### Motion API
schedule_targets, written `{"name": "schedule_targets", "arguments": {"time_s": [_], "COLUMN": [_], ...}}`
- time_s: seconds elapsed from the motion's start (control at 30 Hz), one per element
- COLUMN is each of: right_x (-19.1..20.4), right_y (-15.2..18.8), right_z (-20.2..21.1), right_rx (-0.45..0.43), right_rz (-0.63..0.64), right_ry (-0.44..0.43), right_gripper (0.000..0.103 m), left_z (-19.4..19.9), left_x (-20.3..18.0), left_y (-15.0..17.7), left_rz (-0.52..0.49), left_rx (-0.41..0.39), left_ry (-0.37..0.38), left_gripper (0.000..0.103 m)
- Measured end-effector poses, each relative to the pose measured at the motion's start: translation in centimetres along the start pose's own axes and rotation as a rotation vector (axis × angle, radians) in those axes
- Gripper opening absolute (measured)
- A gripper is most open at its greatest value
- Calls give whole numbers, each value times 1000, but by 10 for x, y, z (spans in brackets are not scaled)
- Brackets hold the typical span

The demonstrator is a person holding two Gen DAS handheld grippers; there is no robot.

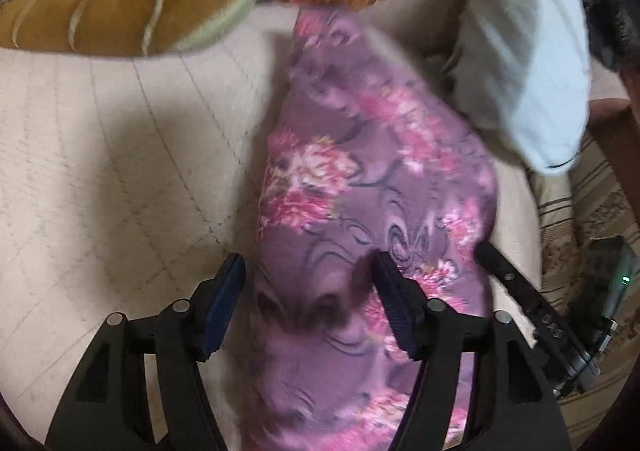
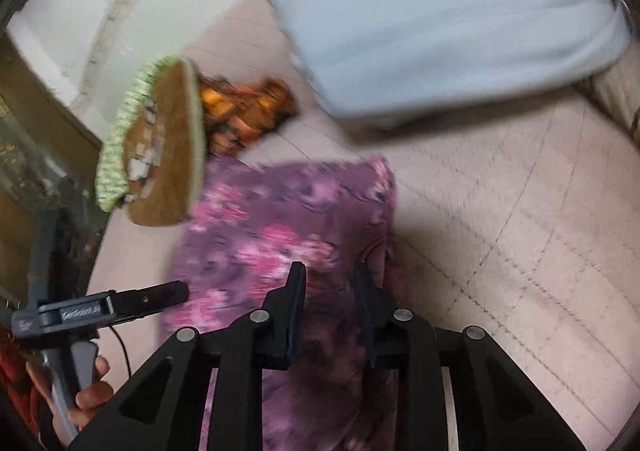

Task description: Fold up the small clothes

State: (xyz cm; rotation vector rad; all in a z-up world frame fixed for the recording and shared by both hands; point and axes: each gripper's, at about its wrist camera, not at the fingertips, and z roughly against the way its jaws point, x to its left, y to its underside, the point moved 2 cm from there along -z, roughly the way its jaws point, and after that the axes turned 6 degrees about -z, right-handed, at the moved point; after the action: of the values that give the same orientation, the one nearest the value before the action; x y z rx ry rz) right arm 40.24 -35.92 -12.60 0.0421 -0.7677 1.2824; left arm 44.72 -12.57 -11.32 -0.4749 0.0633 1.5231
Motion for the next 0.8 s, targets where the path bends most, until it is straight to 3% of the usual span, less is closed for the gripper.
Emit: {"name": "schedule_targets", "arguments": {"time_s": [0.1,0.17,0.23,0.27,0.47,0.57,0.6,0.7,0.77,0.8], "right_x": [-4,-11,-26,-34,-60,-51,-46,-28,-19,-14], "right_y": [-2,2,11,17,49,55,57,55,53,54], "right_z": [10,25,40,44,30,22,17,10,6,6], "right_rx": [-12,-10,0,11,100,116,134,128,110,91], "right_rz": [4,-11,-43,-54,-157,-204,-203,-136,-102,-62], "right_ry": [-25,-59,-99,-127,-258,-400,-418,-395,-339,-293], "right_gripper": [26,31,63,66,66,69,75,81,72,58], "left_z": [7,18,28,30,6,6,7,5,6,7], "left_x": [5,12,24,31,42,30,23,14,13,12], "left_y": [-1,0,4,7,36,42,42,39,38,38], "left_rz": [6,7,23,43,155,122,104,101,107,96], "left_rx": [8,0,-12,-9,73,60,54,45,36,29], "left_ry": [49,87,134,163,325,308,291,270,255,234], "left_gripper": [68,68,68,68,69,78,82,83,78,64]}}
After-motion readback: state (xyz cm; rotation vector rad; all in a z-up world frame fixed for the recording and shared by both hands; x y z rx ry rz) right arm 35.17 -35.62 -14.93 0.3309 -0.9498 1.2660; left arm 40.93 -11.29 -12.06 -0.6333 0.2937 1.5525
